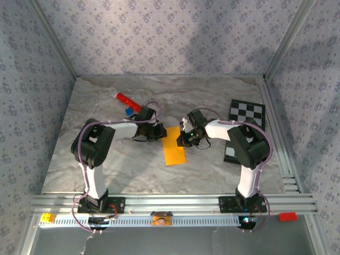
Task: Fold a paper plane with a square sheet of paper (pick it up from the middle)
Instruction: First fold the square sheet of paper in half at the center of the table.
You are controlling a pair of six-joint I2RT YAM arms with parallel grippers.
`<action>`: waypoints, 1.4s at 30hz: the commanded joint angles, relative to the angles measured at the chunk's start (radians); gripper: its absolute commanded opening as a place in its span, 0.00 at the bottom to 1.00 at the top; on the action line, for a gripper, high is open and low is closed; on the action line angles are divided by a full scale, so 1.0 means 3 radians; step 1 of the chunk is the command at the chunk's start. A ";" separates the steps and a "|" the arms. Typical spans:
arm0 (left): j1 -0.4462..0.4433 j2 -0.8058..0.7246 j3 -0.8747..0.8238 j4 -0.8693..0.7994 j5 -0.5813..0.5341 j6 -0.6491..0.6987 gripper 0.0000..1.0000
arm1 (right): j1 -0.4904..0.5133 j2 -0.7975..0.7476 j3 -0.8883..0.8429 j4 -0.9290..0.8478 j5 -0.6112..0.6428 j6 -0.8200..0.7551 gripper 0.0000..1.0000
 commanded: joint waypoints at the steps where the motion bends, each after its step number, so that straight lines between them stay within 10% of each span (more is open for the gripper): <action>1: 0.0019 0.0009 0.0134 -0.0081 0.0066 0.0122 0.09 | -0.0032 0.0176 -0.0178 -0.0444 0.0443 -0.0064 0.00; 42: 0.0396 0.0393 0.0556 -0.0566 -0.0730 -0.0054 0.08 | -0.0048 0.0178 -0.0255 -0.0390 0.0401 -0.0119 0.00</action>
